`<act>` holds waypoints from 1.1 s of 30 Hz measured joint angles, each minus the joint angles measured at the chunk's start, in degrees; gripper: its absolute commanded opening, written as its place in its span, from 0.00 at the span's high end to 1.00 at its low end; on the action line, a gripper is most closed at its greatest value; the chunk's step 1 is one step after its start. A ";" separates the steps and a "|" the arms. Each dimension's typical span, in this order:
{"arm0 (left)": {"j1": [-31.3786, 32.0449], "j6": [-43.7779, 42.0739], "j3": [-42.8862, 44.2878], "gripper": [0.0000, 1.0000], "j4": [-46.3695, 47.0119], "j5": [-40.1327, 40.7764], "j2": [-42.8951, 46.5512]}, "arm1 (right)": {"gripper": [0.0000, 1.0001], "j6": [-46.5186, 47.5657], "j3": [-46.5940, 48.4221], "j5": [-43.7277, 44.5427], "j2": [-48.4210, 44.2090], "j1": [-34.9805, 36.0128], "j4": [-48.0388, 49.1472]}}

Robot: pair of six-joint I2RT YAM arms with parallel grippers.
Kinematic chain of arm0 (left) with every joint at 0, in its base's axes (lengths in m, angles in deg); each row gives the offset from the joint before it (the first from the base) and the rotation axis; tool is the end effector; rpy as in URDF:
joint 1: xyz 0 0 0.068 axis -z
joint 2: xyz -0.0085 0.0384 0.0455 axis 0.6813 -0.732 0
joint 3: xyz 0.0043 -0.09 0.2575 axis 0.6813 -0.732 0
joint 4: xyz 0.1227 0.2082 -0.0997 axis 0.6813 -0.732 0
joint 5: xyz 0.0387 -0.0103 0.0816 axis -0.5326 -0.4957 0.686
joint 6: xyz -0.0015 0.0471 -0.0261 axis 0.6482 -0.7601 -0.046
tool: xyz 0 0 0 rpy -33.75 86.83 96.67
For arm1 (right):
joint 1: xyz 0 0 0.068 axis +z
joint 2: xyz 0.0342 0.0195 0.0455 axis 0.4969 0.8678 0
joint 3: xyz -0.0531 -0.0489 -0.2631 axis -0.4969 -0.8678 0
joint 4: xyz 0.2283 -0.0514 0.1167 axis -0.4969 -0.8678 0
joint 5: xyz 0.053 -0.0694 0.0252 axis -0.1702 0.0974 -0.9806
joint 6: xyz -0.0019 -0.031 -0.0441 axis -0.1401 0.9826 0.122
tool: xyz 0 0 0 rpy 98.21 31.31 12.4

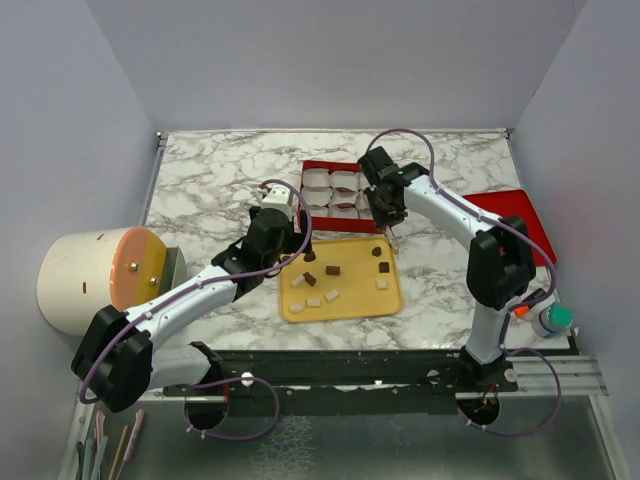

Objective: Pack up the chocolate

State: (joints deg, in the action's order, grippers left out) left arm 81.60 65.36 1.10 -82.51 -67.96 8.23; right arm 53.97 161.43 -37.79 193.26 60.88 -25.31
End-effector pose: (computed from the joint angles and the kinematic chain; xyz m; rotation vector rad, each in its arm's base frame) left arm 0.2153 -0.1578 0.2511 0.1182 2.0200 -0.3311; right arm 0.3408 0.1957 0.2448 -0.3551 2.6800 -0.1073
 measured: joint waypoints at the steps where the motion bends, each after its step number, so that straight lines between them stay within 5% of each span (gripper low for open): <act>1: 0.00 0.00 0.00 0.13 0.00 0.00 0.00 | 0.75 0.00 0.00 -0.09 0.09 -0.09 0.09; 33: 0.00 0.02 0.00 0.13 -0.02 0.00 -0.02 | 0.66 0.02 0.00 -1.64 1.53 -1.49 2.23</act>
State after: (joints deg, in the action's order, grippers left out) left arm 81.60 65.38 1.10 -82.53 -67.96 8.20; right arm 53.99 161.43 -39.43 194.79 59.40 -23.08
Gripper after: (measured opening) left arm 0.871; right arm 0.342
